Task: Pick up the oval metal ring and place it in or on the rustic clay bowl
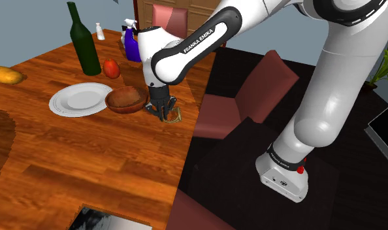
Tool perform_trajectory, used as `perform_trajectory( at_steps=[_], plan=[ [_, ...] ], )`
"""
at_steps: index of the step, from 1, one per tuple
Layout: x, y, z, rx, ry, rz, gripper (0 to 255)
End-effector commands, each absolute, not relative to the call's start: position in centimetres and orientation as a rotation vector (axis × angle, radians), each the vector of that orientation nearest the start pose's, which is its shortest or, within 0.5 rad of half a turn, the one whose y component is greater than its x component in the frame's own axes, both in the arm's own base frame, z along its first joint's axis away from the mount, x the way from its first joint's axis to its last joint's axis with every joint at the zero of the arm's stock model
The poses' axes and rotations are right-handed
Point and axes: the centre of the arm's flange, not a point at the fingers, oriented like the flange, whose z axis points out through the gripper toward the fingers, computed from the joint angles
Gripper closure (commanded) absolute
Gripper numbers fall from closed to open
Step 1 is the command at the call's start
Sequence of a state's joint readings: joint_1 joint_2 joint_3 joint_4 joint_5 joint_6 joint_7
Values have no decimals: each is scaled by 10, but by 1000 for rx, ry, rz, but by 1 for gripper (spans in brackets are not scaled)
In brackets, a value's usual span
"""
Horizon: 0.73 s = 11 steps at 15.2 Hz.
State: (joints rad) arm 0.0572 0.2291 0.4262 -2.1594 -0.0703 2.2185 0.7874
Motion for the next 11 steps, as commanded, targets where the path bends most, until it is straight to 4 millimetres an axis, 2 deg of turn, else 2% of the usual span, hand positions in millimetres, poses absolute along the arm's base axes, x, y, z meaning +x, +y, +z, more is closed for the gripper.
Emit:
perform_trajectory(
  at_steps=[1,5,11],
  plan=[
    [484,249,287,-3162,417,234,255],
    [484,248,287,-3162,417,235,255],
    [484,248,319,-3162,417,235,255]
  ],
)
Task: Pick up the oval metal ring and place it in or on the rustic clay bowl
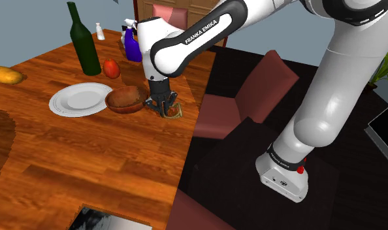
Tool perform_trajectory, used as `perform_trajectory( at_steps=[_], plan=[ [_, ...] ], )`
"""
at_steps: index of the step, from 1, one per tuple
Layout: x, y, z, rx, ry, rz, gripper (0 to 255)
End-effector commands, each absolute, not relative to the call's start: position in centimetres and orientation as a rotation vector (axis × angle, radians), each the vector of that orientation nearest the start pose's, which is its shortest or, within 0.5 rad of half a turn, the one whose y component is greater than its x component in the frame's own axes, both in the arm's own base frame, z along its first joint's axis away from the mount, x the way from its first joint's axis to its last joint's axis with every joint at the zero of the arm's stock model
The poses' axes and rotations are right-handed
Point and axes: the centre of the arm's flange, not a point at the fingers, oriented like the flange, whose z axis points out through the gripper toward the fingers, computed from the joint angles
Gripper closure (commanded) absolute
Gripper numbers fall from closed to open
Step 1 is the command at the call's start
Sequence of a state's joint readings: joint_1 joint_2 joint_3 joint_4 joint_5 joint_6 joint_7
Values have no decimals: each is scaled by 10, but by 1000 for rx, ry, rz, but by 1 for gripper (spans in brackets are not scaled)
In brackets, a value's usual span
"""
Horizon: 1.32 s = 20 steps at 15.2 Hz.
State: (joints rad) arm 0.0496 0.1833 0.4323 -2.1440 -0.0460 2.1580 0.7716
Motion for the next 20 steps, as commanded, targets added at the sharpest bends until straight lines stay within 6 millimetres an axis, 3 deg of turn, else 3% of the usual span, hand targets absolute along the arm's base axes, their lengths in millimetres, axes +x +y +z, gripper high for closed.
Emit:
perform_trajectory(
  at_steps=[1,20],
  plan=[
    [484,248,324,-3162,417,235,255],
    [484,248,425,-3162,417,235,255]
  ],
)
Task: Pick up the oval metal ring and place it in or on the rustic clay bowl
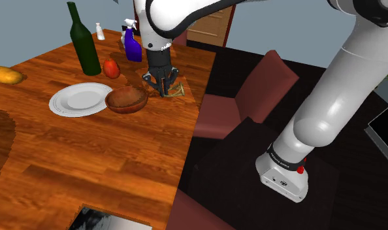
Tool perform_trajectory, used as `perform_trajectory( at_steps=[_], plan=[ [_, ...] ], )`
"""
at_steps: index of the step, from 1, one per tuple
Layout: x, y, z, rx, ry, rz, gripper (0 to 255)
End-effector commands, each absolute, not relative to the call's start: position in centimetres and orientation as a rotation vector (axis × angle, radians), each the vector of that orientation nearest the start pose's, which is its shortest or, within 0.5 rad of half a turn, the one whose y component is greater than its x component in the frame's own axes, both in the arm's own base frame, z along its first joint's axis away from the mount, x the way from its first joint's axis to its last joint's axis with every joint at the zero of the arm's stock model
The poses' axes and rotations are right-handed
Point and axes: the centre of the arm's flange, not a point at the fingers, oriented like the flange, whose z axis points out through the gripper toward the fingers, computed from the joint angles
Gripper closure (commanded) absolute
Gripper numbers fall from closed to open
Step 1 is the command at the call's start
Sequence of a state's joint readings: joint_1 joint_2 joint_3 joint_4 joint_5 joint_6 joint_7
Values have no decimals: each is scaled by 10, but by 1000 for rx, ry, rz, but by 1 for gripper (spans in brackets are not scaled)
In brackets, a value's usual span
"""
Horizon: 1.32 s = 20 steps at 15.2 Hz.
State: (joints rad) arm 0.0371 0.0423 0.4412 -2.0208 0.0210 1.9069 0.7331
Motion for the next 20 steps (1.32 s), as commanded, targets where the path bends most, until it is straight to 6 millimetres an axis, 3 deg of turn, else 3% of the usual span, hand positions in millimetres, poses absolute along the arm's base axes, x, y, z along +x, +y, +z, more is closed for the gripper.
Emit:
perform_trajectory(
  at_steps=[1,3,17,20],
  plan=[
    [484,248,430,-3162,417,235,255],
    [483,248,437,-3162,417,235,255],
    [635,354,429,-3162,417,235,255],
    [642,360,418,-3162,417,235,255]
  ],
)
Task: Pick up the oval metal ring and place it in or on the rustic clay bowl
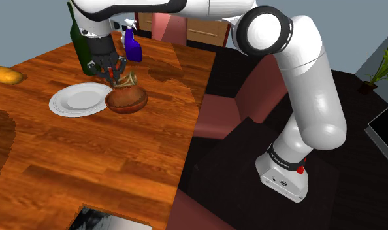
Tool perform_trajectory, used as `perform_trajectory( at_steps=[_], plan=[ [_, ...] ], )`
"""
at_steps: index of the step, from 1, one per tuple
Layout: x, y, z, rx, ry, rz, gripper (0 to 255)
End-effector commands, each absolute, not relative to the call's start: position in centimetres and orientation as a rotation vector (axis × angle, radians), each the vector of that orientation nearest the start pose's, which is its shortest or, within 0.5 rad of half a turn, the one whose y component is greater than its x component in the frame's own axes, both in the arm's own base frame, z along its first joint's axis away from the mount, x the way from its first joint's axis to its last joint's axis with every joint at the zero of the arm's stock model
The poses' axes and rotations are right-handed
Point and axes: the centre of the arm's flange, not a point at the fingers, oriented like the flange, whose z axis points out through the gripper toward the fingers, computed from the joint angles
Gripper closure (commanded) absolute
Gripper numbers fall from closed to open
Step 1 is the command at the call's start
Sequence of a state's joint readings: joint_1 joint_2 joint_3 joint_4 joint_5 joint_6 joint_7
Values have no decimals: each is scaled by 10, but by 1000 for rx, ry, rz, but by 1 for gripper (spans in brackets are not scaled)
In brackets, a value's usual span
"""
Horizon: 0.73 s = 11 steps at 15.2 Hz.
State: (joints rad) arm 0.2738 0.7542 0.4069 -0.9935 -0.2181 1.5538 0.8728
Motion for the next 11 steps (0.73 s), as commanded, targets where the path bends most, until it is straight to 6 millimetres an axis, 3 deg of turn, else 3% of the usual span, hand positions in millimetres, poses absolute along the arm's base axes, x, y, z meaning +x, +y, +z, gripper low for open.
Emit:
perform_trajectory(
  at_steps=[1,9,11],
  plan=[
    [642,360,412,-3162,417,235,255],
    [642,360,367,-3162,417,235,255],
    [642,360,367,-3162,417,235,255]
  ],
)
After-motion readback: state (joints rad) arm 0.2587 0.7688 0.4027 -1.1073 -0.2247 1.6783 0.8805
